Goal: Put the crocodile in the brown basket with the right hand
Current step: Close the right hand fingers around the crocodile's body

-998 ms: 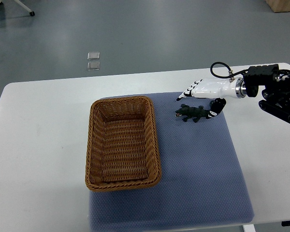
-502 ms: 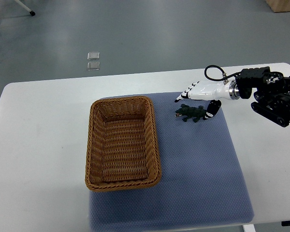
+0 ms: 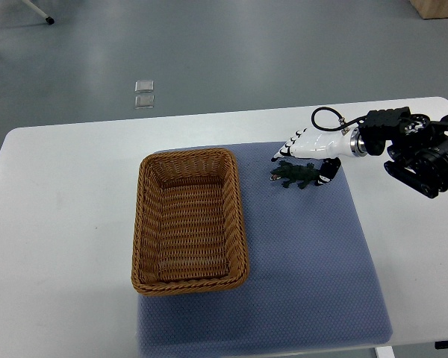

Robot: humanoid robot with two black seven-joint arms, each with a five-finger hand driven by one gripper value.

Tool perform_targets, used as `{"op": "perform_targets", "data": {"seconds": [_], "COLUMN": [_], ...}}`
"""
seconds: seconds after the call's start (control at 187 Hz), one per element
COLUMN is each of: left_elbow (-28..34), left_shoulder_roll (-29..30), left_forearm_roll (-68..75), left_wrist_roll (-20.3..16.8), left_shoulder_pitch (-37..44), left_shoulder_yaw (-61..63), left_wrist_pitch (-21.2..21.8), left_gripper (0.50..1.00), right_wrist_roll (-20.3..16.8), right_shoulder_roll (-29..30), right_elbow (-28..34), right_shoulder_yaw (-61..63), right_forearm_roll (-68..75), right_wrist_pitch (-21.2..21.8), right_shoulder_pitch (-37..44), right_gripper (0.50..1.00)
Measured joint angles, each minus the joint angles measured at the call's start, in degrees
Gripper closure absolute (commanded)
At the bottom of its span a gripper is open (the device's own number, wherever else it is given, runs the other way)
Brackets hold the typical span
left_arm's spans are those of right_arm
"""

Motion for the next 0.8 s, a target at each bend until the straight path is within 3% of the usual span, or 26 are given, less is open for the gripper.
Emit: {"op": "perform_targets", "data": {"seconds": [0.171,0.4,0.801], "left_elbow": [0.0,0.0,0.0], "left_shoulder_roll": [0.0,0.0,0.0], "left_forearm_roll": [0.0,0.0,0.0], "left_wrist_roll": [0.0,0.0,0.0], "left_shoulder_pitch": [0.0,0.0,0.0], "left_shoulder_yaw": [0.0,0.0,0.0], "left_wrist_pitch": [0.0,0.0,0.0], "left_gripper": [0.500,0.500,0.500], "right_wrist_roll": [0.1,0.1,0.1], "right_shoulder_roll": [0.0,0.0,0.0], "right_elbow": [0.1,0.1,0.1], "right_shoulder_yaw": [-0.1,-0.2,-0.1], "right_forearm_roll": [0.1,0.1,0.2], "right_wrist_pitch": [0.3,1.7,2.9], "right_shoulder_pitch": [0.1,0.0,0.2], "right_gripper": [0.595,0.744,0.885]}}
